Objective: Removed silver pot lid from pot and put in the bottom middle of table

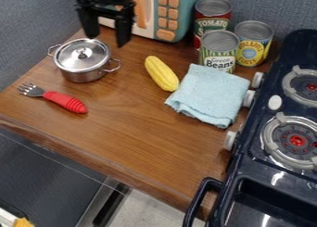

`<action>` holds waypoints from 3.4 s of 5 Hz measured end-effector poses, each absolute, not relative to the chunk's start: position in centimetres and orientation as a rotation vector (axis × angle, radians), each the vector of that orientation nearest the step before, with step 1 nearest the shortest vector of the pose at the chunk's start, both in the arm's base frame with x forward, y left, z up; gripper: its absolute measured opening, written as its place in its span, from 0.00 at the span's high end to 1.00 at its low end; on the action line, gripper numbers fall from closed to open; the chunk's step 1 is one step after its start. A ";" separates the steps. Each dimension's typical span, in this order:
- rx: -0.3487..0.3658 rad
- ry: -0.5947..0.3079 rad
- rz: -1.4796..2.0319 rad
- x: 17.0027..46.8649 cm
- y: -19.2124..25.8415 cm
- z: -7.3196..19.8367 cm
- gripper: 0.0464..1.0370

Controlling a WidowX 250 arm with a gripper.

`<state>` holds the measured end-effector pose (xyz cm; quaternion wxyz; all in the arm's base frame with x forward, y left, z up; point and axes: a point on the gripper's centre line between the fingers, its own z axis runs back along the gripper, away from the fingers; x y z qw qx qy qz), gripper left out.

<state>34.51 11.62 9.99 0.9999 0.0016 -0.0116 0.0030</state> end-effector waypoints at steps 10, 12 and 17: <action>0.039 0.095 0.147 34.3 20.6 6.1 0.04; 0.108 0.110 0.000 36.7 17.3 5.9 0.04; 0.087 0.113 0.054 36.1 19.0 5.1 0.04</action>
